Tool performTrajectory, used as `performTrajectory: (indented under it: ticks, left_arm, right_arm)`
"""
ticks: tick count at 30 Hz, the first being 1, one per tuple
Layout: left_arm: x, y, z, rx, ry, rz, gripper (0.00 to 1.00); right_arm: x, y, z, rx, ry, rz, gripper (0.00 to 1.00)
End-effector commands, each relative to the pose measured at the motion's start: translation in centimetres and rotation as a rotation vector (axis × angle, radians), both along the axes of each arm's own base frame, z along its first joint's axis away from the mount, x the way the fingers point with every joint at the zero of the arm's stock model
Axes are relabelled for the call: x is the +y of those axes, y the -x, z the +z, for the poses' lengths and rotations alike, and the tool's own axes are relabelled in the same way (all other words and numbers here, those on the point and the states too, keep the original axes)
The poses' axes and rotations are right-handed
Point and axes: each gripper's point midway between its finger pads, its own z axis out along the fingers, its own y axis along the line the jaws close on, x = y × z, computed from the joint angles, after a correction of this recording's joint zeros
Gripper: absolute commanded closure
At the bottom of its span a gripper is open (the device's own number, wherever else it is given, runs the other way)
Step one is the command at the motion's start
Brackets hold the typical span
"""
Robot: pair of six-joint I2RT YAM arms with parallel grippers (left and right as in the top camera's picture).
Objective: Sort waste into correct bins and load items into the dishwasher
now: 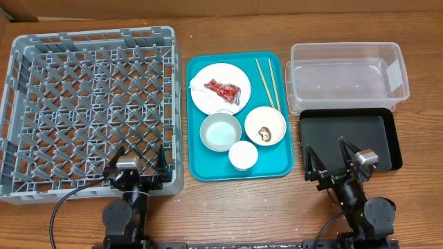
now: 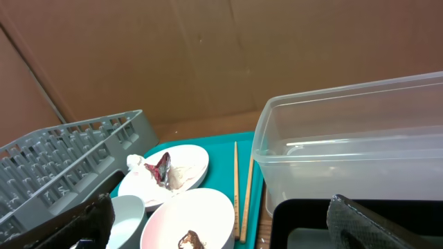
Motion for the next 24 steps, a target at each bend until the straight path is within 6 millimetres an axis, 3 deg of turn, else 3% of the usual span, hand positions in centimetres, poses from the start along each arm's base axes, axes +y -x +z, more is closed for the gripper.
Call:
performTrajectory:
  ticks: [1, 11, 17, 20, 24]
  left_arm:
    - [-0.2, 0.0, -0.1, -0.005, -0.018, -0.009, 0.00]
    - [-0.2, 0.0, -0.1, -0.005, -0.018, -0.009, 0.00]
    - [-0.2, 0.0, -0.1, -0.005, -0.018, -0.009, 0.00]
    - [-0.2, 0.0, -0.1, -0.005, -0.018, -0.009, 0.00]
    - [-0.2, 0.0, -0.1, -0.005, -0.018, -0.009, 0.00]
  right_arm:
    - [0.1, 0.0, -0.3, 0.001, -0.003, 0.003, 0.00]
    - [0.1, 0.0, -0.2, 0.000, -0.003, 0.005, 0.00]
    - [1.7, 0.7, 0.3, -0.016, -0.005, 0.103, 0.00]
    - [2.1, 1.1, 2.2, -0.053, -0.007, 0.132, 0.00]
    - [2.3, 1.8, 6.3, -0.107, -0.008, 0.147, 0.00]
